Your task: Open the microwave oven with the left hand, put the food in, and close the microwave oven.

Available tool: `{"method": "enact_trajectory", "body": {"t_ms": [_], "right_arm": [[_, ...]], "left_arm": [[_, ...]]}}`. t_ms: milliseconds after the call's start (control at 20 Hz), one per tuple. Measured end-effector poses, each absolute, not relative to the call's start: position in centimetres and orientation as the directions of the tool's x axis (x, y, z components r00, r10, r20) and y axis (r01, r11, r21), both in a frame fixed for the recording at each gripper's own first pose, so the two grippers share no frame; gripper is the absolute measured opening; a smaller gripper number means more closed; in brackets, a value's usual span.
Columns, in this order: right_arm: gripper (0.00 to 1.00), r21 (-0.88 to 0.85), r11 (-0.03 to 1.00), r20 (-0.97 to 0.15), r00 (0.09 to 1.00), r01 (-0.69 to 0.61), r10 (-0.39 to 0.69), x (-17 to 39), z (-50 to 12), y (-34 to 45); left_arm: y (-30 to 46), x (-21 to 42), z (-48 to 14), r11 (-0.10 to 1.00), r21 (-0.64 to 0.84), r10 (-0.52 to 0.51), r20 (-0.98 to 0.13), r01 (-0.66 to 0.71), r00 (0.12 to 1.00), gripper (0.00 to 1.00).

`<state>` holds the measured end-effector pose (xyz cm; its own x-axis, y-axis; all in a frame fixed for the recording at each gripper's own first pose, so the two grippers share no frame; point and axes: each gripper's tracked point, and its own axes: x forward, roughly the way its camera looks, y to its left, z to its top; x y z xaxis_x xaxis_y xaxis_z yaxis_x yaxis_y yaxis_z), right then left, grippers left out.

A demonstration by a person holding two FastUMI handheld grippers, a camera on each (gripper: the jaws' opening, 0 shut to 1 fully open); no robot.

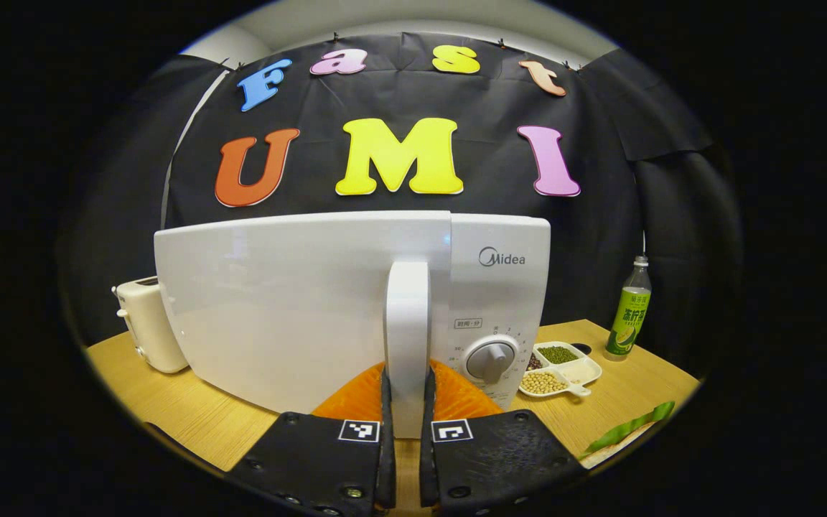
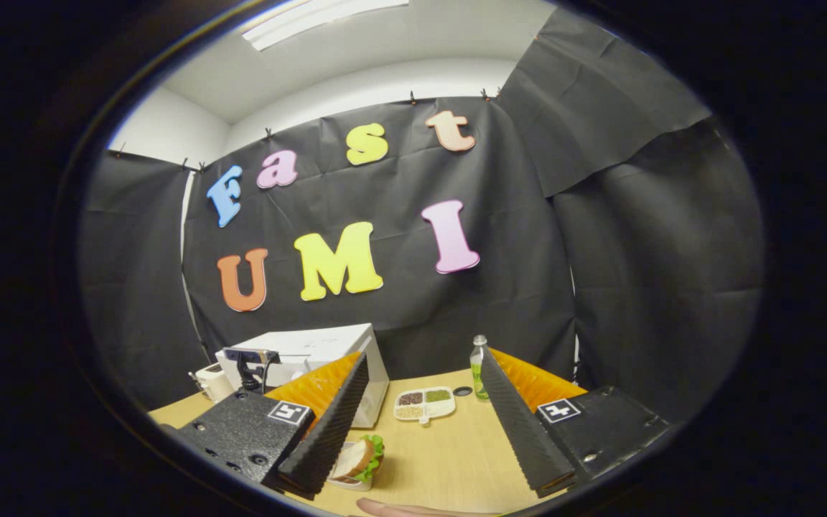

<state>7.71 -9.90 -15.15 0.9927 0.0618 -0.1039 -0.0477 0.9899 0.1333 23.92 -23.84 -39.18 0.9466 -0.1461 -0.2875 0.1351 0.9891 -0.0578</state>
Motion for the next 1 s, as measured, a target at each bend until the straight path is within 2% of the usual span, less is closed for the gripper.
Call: {"method": "enact_trajectory", "body": {"t_ms": [50, 100, 300, 700, 1000], "right_arm": [[1.00, 0.132, 0.990, -0.106, 0.993, -0.045, 0.059, 7.7, -15.3, -10.0], [1.00, 0.133, 0.990, -0.108, 0.992, -0.044, 0.059, 7.7, -15.3, -10.0], [1.00, 0.141, 0.989, -0.113, 0.991, -0.050, 0.066, 7.2, -15.3, -9.6], [1.00, 0.133, 0.989, -0.128, 0.989, -0.062, 0.080, 5.1, -15.2, -7.8], [1.00, 0.118, 0.988, -0.128, 0.985, -0.101, 0.116, 2.7, -14.7, -4.9]], "left_arm": [[-23.9, 23.8, -39.2, 0.988, -0.060, -0.156, -0.287, 0.145, 0.945, 0.12], [-23.9, 23.4, -39.0, 0.987, -0.058, -0.159, -0.289, 0.149, 0.944, 0.06], [-23.1, 21.4, -38.7, 0.980, -0.066, -0.199, -0.290, 0.187, 0.936, 0.06], [-19.9, 15.1, -37.5, 0.936, -0.100, -0.353, -0.264, 0.338, 0.898, 0.06], [-15.4, 10.3, -36.9, 0.920, -0.121, -0.393, -0.262, 0.374, 0.881, 0.06]]}}
